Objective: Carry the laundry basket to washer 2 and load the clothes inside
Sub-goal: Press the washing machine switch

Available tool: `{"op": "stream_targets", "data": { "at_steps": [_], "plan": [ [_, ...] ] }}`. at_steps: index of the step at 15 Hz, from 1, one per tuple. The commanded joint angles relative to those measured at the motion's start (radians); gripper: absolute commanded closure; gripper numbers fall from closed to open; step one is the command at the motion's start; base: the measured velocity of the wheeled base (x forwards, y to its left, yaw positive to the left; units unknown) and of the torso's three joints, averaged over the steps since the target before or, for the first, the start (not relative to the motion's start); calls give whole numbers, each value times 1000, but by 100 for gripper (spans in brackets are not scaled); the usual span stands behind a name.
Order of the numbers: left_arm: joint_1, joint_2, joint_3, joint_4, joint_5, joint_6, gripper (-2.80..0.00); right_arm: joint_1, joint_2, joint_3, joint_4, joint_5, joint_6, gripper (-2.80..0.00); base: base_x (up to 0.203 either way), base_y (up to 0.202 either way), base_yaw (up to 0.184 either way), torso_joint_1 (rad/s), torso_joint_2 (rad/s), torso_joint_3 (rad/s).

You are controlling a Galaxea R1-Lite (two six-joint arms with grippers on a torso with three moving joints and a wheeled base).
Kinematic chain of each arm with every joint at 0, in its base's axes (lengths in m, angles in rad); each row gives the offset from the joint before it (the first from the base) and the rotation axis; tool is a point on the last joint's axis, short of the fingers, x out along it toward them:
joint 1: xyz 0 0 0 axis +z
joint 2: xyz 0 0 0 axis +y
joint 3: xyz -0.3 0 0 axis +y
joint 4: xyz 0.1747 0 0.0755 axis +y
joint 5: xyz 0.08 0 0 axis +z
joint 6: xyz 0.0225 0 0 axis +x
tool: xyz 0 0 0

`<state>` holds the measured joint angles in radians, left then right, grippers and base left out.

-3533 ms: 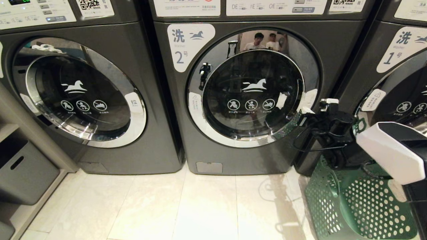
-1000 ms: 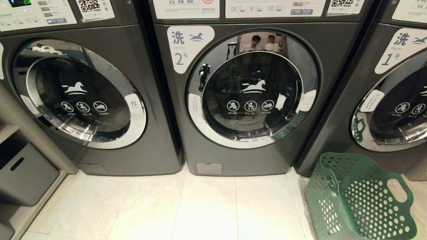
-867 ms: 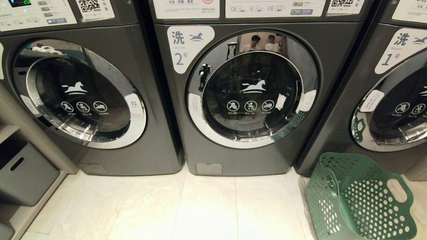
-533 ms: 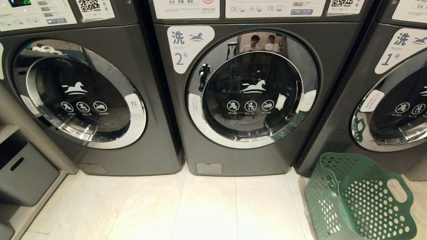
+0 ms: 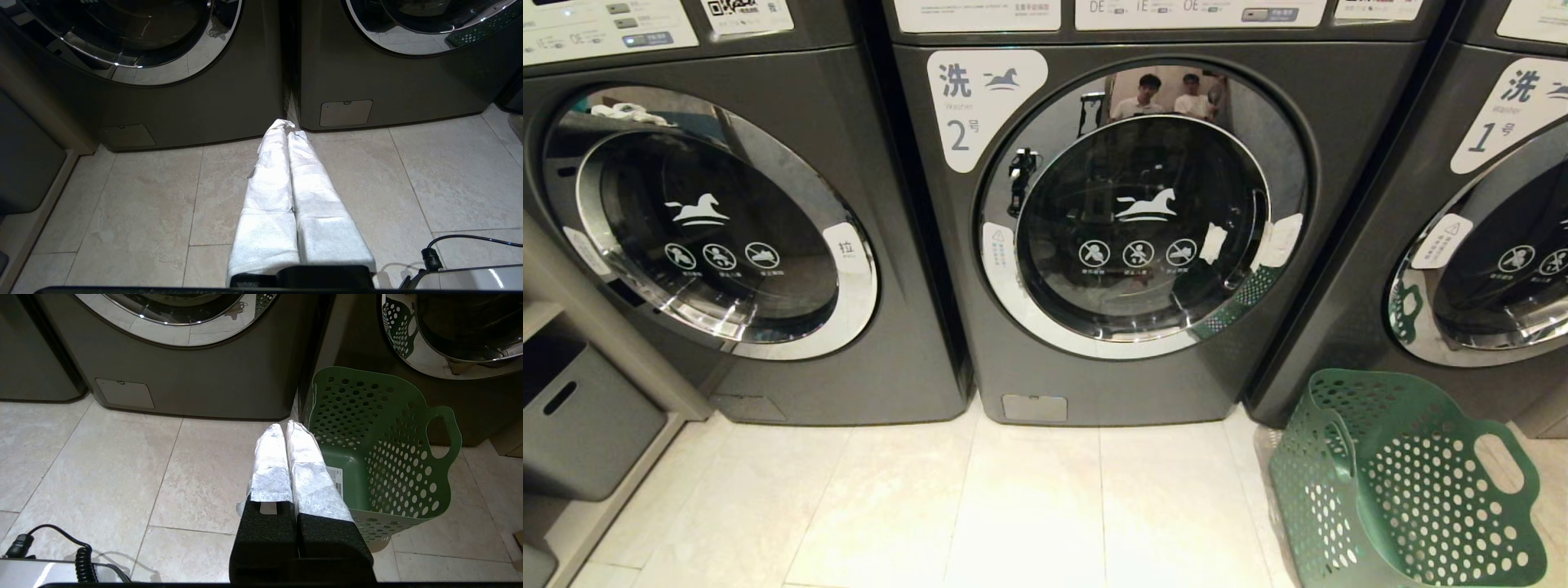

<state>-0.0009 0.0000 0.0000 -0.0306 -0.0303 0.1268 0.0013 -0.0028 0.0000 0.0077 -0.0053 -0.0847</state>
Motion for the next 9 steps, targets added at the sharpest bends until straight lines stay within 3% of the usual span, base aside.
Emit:
{"op": "stream_targets", "data": {
  "at_steps": [1, 4, 9],
  "plan": [
    [1, -2, 9, 0, 0, 1, 0, 0, 3, 0, 0, 1, -1, 0, 0, 0, 0, 0, 0, 0],
    [0, -2, 10, 0, 0, 0, 0, 0, 3, 0, 0, 1, -4, 0, 46, 0, -2, 1, -1, 1],
    [1, -2, 11, 0, 0, -1, 0, 0, 3, 0, -2, 1, -1, 0, 198, 0, 1, 5, 1, 2]
  ]
}}
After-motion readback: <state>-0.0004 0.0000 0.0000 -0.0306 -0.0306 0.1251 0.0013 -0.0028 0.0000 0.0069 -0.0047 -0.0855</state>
